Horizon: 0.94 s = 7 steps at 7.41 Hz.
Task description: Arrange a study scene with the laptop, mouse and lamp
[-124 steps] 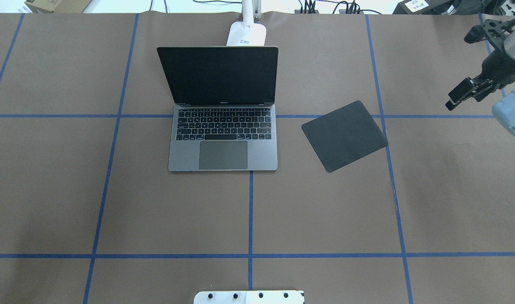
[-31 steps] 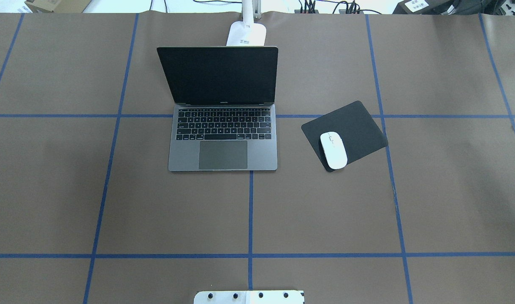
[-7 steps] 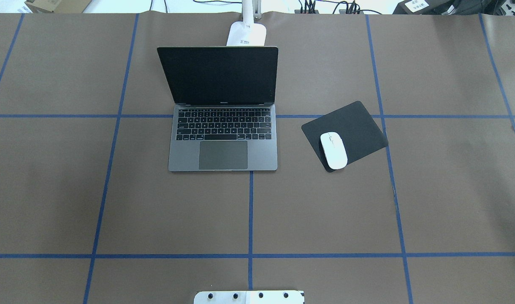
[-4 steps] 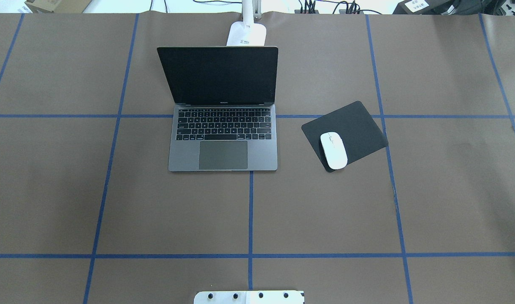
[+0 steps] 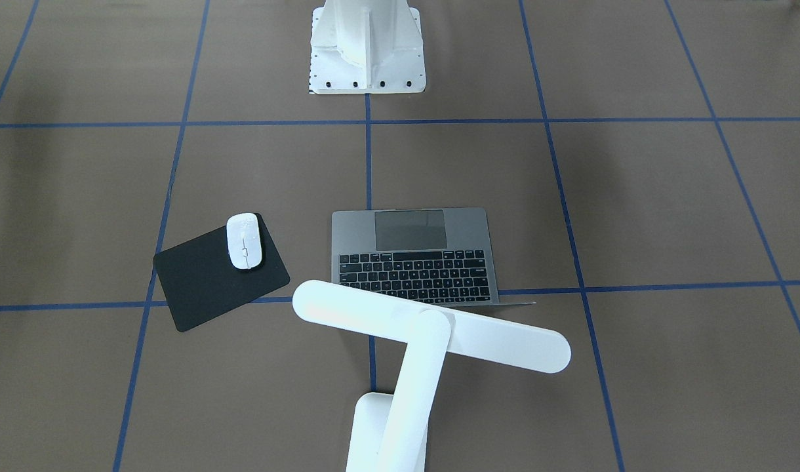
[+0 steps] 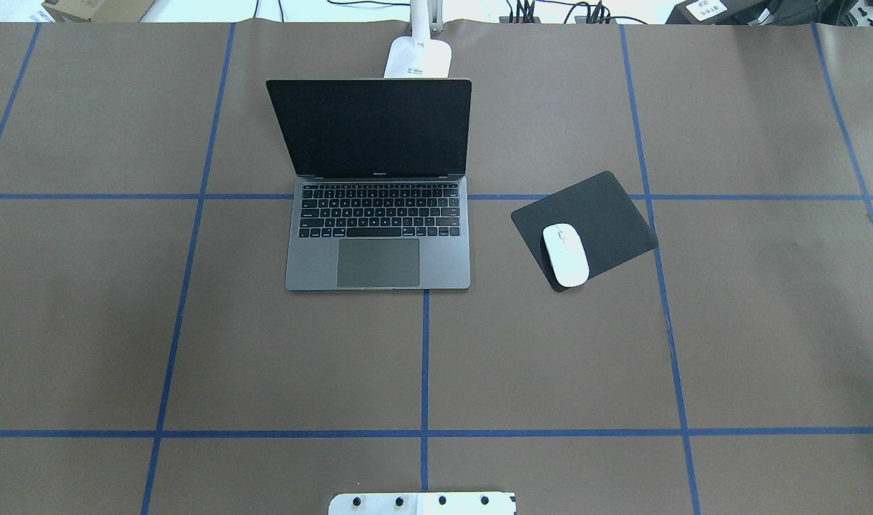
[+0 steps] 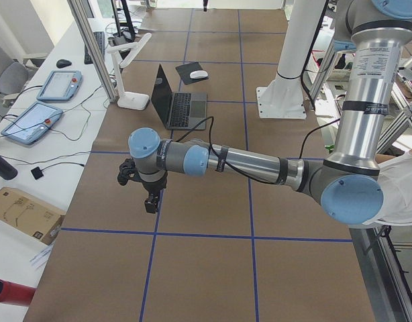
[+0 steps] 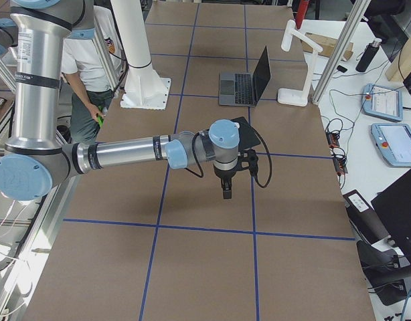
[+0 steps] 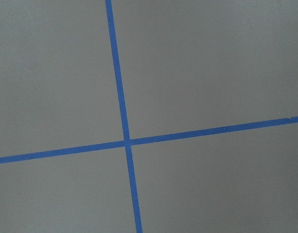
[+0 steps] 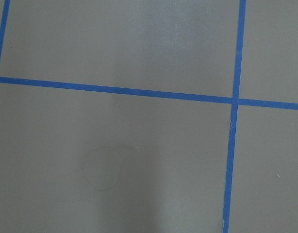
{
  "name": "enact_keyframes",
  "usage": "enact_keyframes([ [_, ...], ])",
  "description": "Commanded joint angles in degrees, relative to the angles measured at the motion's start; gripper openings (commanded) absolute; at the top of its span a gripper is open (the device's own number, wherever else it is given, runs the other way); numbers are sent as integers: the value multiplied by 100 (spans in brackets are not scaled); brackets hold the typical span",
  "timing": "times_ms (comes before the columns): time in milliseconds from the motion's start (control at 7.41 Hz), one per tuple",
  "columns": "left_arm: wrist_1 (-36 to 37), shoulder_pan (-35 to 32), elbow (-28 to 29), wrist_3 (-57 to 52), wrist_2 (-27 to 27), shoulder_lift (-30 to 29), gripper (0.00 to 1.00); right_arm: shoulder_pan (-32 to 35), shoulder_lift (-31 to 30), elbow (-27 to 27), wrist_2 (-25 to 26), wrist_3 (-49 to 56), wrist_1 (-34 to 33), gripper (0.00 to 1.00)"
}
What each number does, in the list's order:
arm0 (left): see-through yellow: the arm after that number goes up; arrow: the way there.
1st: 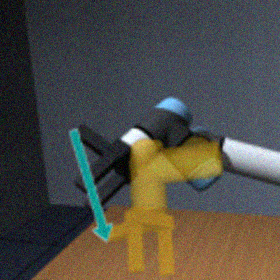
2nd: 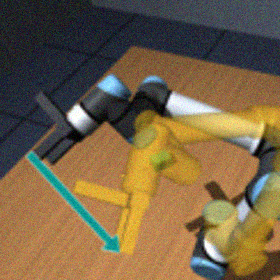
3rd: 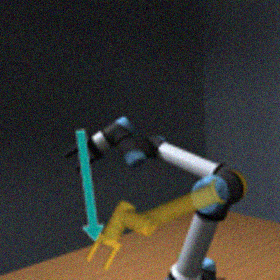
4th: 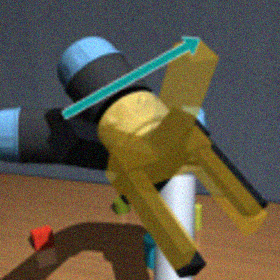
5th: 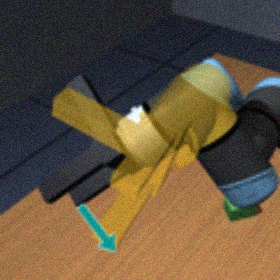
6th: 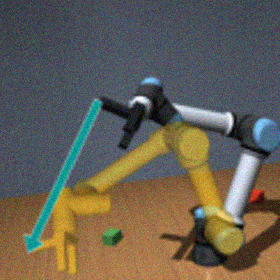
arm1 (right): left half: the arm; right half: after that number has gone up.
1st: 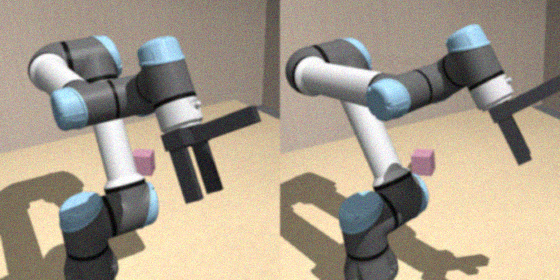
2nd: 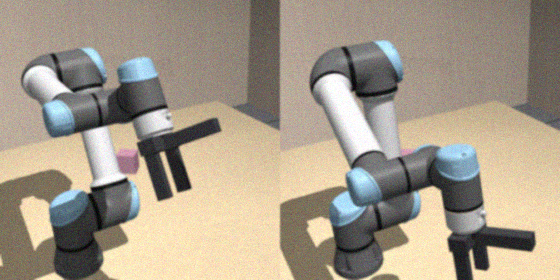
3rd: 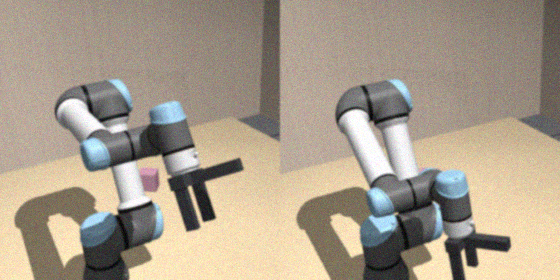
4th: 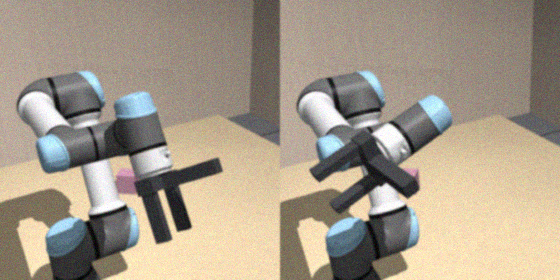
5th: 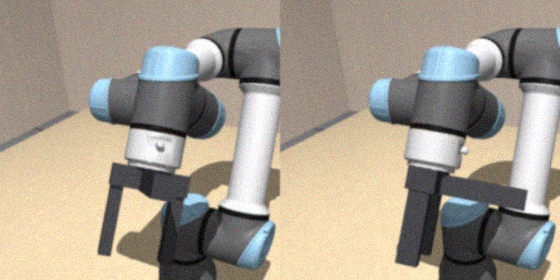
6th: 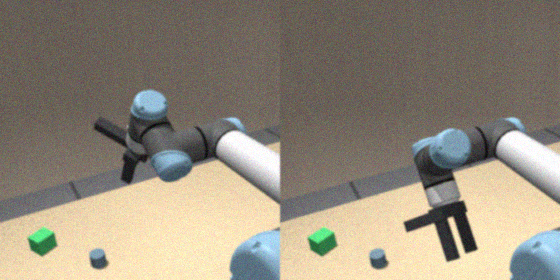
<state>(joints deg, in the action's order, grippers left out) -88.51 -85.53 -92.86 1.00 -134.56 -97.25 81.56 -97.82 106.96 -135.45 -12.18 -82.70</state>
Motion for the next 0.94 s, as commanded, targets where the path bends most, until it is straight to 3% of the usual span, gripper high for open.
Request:
enact_keyframes([
  [0, 0, 1, -109, 14, 0, -4, 99, 0, -1, -18, -8, -3, 0, 99],
  [810, -9, 19, -162, 14, -18, -57, 99, 0, -36, -18, -296, -3, 9, 99],
])
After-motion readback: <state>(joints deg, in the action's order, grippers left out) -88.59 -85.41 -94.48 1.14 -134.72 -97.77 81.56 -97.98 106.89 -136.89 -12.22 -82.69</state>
